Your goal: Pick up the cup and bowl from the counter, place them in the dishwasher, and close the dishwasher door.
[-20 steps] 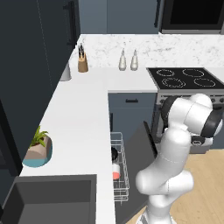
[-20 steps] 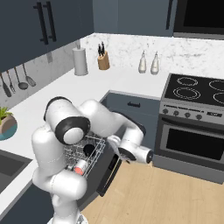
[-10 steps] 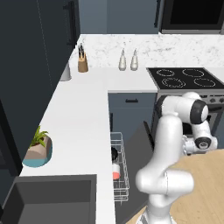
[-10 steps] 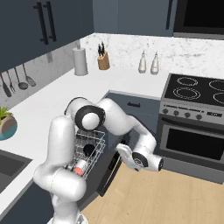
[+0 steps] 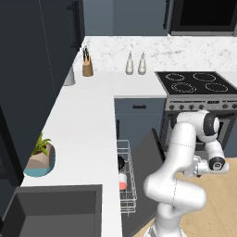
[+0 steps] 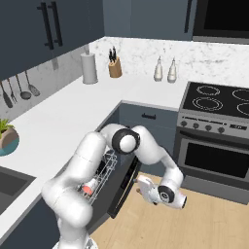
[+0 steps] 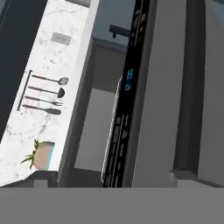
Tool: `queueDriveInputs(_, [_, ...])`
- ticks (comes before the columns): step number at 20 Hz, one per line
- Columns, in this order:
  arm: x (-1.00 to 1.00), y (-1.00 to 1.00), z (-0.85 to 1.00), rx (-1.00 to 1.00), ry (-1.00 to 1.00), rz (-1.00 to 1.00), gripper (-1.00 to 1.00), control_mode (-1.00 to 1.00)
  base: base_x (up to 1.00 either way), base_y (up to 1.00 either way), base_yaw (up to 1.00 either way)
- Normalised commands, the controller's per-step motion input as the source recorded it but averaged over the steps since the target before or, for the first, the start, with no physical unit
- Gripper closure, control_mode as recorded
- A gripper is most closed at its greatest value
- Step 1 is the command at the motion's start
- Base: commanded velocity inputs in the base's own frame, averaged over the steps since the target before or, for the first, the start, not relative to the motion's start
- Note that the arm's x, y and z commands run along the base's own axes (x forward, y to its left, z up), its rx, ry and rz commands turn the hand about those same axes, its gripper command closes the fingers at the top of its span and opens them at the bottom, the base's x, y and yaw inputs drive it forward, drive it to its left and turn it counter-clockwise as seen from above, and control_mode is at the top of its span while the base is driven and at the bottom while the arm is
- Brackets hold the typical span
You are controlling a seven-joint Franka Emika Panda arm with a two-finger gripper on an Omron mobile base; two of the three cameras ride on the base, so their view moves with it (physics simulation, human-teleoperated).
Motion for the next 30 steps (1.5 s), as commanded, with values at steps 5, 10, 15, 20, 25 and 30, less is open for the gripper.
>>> queueDriveInputs(5, [0.00,-0.04,-0.64,0.31,0.00,0.02,-1.00,-1.00,0.00,0.00,0.00])
queueDriveInputs(10, [0.17,-0.03,-0.60,0.19,0.00,0.00,-1.00,-1.00,0.00,0.00,0.00])
queueDriveInputs(15, [0.29,0.00,-0.59,0.07,0.00,0.02,-1.00,-1.00,0.00,0.00,0.00])
queueDriveInputs(20, [0.28,0.36,-0.38,0.00,0.00,0.00,-1.00,-1.00,0.00,0.00,0.00])
queueDriveInputs(25, [0.20,0.48,-0.04,-0.01,0.00,0.00,-1.00,-1.00,0.00,0.00,0.00])
queueDriveInputs(30, [0.21,0.78,-0.02,0.00,0.00,0.05,-1.00,-1.00,0.00,0.00,0.00])
